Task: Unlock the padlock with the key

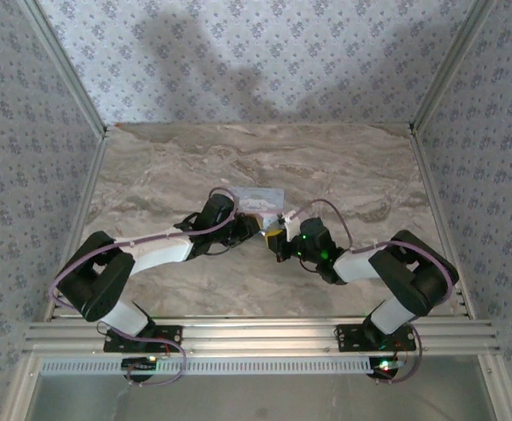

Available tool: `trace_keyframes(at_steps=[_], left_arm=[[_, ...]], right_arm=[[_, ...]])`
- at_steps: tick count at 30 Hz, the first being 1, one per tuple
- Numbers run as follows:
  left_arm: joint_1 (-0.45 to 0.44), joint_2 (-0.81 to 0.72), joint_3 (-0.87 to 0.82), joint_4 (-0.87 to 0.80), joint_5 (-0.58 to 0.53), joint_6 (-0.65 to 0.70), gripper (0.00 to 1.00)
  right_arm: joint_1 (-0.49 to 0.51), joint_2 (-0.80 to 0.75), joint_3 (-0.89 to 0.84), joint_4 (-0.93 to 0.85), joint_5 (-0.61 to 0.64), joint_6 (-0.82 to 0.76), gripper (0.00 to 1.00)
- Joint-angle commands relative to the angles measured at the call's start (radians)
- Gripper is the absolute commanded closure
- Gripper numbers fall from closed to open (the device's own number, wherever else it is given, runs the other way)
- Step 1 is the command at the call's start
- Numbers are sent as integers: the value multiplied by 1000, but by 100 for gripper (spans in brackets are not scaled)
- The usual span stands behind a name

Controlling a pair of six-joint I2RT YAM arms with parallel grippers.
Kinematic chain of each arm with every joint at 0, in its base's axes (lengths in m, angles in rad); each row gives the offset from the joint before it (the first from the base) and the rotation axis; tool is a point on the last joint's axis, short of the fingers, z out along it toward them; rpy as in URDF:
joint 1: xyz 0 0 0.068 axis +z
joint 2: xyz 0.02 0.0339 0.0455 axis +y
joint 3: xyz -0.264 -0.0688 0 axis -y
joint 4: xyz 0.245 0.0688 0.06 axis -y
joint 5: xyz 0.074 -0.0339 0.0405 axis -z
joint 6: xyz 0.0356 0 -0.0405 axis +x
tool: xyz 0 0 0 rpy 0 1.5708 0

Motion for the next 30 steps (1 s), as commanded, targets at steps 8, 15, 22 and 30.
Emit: trace_keyframes(at_steps=[8, 15, 22, 30], left_arm=[[-24, 9, 40, 51, 72, -9, 88], [-23, 19, 41, 50, 70, -4, 88], [-16, 61, 37, 73, 71, 0, 88], [-2, 124, 36, 114, 80, 5, 87]], right_arm=[[4, 3, 72, 97, -18, 3, 100], [-11, -12, 80, 93, -40, 9, 100], [13, 17, 62, 59, 0, 20, 100], [34, 71, 27, 91, 34, 109, 100]])
